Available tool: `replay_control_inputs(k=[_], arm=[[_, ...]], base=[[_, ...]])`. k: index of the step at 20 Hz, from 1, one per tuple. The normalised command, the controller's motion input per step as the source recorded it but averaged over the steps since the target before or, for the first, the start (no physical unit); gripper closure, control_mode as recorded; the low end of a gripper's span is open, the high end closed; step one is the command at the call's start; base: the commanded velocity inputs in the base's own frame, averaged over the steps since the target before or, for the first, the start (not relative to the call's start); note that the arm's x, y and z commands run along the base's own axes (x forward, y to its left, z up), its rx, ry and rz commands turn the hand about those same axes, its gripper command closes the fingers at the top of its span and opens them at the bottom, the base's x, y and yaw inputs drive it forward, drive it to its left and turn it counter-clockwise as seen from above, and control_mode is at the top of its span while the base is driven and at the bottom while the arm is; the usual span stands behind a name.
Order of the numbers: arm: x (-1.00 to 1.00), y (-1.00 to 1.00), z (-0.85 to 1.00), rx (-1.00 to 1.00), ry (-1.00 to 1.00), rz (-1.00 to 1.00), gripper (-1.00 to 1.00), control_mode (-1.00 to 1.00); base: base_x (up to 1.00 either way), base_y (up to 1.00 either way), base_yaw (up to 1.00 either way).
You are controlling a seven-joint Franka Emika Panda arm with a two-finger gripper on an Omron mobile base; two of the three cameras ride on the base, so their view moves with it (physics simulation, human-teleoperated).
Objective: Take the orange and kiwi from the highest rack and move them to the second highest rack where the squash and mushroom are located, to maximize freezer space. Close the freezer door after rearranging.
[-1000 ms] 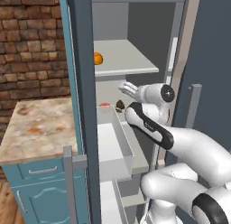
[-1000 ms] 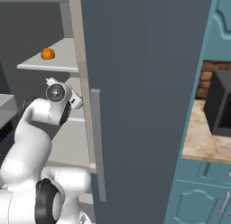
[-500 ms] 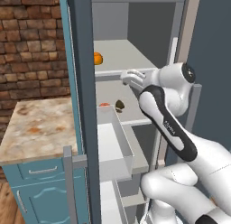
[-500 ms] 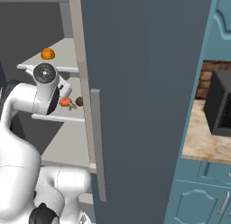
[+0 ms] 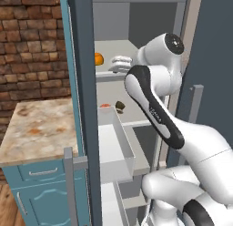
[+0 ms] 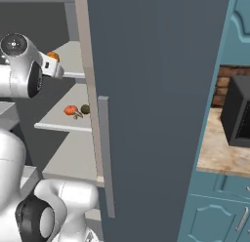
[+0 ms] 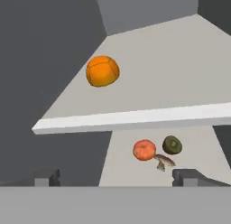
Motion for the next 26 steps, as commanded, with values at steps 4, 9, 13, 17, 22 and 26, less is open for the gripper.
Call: replay_control_inputs(k=[4,9,13,17,22,26], arm=[[0.35,0.06,0.01,-0.28,-0.06,0.09,-1.0,-1.0],[0.43,0.06,0.0,-0.11,-0.03,0.04,-1.0,-1.0],[0.34,0.25,0.0,-0.05,0.0,0.01,-1.0,-1.0],[0.39,0.18,0.0,0.0,-0.01,0.0,-1.0,-1.0],[0.4,0.11,0.0,0.0,-0.02,0.0,-1.0,-1.0],[0.38,0.2,-0.13,0.0,-0.02,0.0,-1.0,-1.0]], base=[[0.0,0.0,0.0],[0.0,0.0,0.0],[0.0,0.0,0.0],[0.0,0.0,0.0],[0.0,0.0,0.0],[0.0,0.0,0.0]])
